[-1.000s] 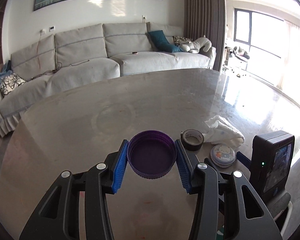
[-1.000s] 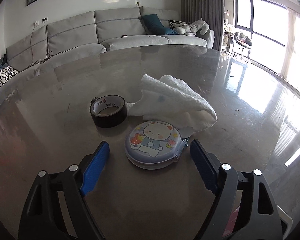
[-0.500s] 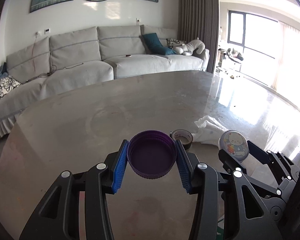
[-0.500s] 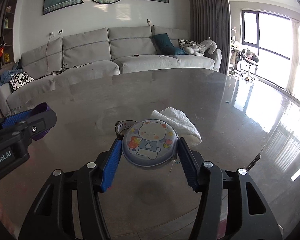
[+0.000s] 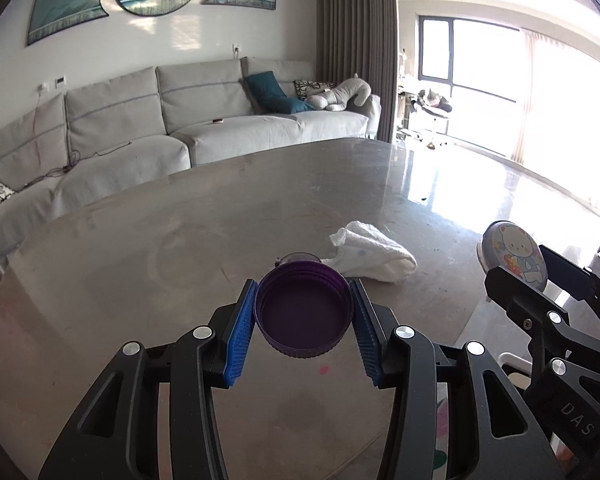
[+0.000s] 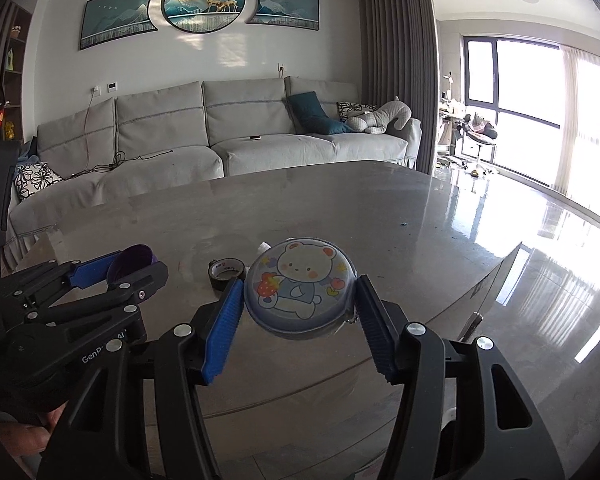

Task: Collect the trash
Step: 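Carry the purple lid and bear tin with both tools over the white bin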

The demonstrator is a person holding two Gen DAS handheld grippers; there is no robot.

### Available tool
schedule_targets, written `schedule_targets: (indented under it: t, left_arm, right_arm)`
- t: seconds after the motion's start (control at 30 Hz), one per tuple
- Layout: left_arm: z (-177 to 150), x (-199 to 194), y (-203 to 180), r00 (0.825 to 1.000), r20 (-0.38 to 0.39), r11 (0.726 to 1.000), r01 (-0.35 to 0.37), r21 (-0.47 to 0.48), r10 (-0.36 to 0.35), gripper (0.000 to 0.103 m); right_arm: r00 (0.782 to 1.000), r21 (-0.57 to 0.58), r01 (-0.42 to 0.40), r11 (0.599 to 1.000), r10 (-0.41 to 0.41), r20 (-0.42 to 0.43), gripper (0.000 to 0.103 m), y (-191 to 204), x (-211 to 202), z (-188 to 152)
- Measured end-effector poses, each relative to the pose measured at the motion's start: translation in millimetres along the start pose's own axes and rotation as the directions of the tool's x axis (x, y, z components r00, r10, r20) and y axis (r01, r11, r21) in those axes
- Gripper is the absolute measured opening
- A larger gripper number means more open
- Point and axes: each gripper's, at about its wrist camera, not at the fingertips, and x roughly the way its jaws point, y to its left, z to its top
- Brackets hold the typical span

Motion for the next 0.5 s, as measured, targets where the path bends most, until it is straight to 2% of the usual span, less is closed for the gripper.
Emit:
schedule_targets:
  t: [0.2,0.5]
  left_arm:
    - [-11,-5,-36,0.996,-0.008,0.994,0.094,0.063,-0.094,0.046]
    - [-30,-9,-108,0.962,-0.079,0.953,0.27,0.136,-0.262,0.046]
  right_arm:
    - [0.998,0.03,0.064,0.997,-0.064,-0.004,0.058,-25,-18,-11]
    - [0.983,0.076,0.184,0.98,-0.183,-0.019,0.058,-69,-51,-41]
